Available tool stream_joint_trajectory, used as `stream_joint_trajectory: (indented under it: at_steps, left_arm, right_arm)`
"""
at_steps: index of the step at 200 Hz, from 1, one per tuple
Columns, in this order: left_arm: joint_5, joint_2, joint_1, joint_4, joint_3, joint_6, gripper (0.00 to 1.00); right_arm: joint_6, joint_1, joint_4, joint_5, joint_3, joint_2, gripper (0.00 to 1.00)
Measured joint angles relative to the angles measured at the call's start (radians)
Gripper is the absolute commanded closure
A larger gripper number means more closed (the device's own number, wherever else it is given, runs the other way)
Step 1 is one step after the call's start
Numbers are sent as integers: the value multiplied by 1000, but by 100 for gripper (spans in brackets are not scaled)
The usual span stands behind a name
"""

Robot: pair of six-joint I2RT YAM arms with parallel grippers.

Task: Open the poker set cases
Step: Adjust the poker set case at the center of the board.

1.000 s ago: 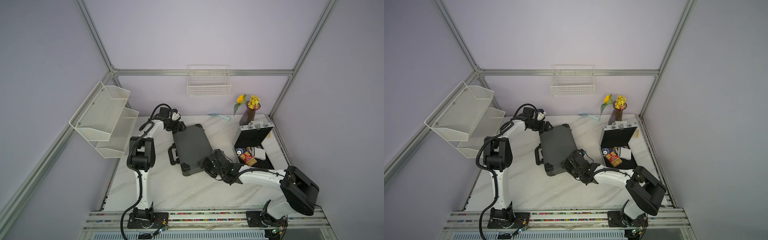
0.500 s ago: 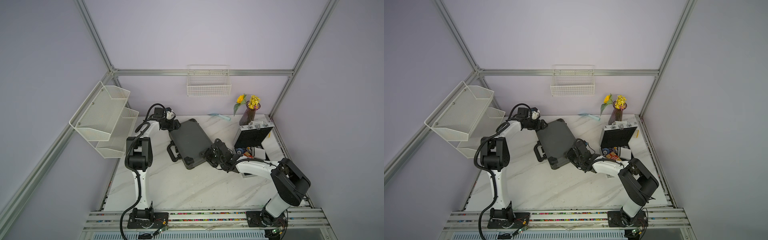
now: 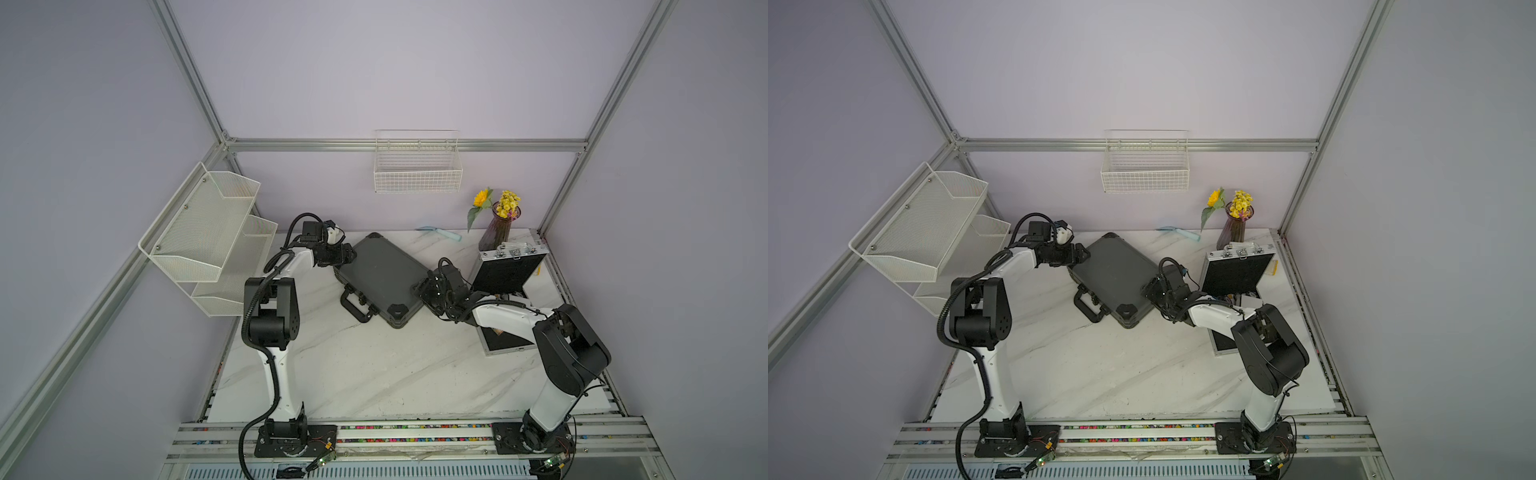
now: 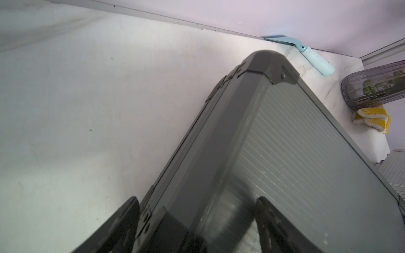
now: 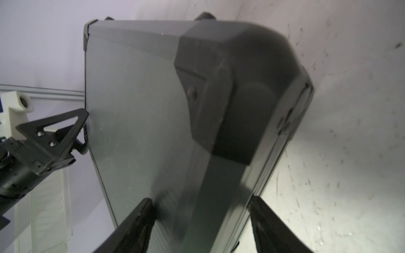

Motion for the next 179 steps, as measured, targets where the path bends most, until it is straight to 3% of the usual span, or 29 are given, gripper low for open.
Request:
stream_joint_trajectory:
  at_steps: [112,179]
  left_arm:
    - [-19,-212,-2,127,-318,-127,20]
    - [-92,-380,-60,199,-533,-224,20]
  right_arm:
    - [-122,-38,-37,39,90,58,29]
    - [-153,-52,-49,51,87,48,30]
